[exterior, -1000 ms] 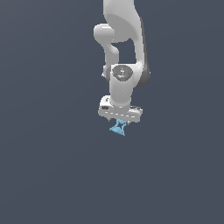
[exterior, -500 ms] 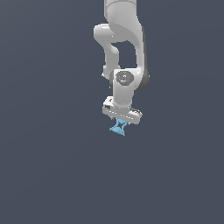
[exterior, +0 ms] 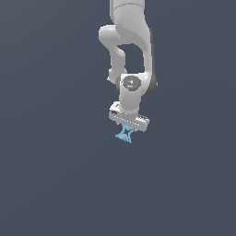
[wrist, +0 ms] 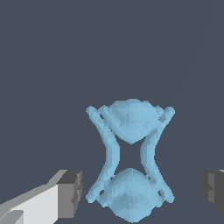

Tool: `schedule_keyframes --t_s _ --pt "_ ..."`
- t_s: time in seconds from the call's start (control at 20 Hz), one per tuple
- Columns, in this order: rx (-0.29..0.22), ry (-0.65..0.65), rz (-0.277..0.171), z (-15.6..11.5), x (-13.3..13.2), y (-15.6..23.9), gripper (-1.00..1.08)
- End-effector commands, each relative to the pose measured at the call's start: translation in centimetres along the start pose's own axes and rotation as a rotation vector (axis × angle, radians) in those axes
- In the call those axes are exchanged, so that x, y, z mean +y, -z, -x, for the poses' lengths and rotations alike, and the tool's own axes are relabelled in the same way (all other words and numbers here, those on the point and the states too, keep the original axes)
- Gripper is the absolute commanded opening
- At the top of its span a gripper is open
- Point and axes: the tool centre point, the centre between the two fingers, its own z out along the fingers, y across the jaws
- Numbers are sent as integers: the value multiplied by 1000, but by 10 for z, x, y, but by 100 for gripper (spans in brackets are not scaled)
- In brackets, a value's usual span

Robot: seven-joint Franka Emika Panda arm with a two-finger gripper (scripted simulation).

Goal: Pick up the object and move it to a goal position.

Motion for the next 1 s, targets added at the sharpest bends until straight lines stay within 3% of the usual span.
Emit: schedule_keyframes --t_s 0.0,0.75,0.8,0.95 --pt "0 0 0 0 0 -3 100" --pt "0 -4 0 1 0 -50 100" --pt "0 -4 0 1 0 -50 -100" --pt "0 -4 0 1 0 -50 -100"
